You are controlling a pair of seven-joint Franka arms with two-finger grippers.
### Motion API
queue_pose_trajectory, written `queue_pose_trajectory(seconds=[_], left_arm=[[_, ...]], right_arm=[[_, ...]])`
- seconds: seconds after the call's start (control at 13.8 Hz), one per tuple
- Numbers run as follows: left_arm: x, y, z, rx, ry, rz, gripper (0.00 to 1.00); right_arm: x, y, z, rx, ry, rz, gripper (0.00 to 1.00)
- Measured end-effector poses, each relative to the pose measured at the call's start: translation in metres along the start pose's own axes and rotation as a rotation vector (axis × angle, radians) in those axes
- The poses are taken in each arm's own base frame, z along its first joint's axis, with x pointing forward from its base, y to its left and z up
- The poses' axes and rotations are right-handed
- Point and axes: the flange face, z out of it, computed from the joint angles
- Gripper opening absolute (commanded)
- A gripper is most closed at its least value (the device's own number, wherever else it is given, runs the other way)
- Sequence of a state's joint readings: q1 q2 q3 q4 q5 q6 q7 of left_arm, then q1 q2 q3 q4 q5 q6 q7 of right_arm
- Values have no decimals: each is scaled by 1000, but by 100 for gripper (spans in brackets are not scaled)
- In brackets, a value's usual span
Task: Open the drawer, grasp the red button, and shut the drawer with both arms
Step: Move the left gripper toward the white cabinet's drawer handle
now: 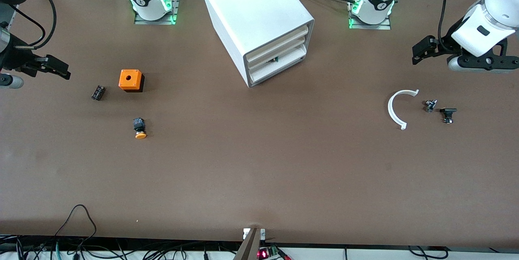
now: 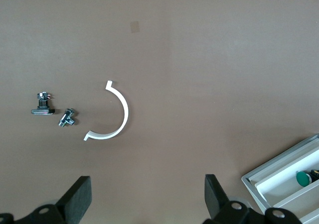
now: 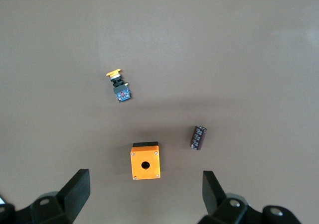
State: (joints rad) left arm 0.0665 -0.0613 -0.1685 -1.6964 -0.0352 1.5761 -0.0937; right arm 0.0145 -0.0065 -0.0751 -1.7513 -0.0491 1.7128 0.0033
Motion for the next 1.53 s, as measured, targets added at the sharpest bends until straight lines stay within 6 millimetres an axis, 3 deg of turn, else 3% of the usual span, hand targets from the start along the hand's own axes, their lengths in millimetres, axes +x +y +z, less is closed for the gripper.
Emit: queue_pose_trajectory(seconds=[0.8,1.53], left_arm=[[2,-3,-3,-2,3,-5,100],[19,-2,25,-6,-53,3,100]], right_arm=[[-1,0,1,0,-7,0,100],[-1,0,1,0,-12,-1,100]])
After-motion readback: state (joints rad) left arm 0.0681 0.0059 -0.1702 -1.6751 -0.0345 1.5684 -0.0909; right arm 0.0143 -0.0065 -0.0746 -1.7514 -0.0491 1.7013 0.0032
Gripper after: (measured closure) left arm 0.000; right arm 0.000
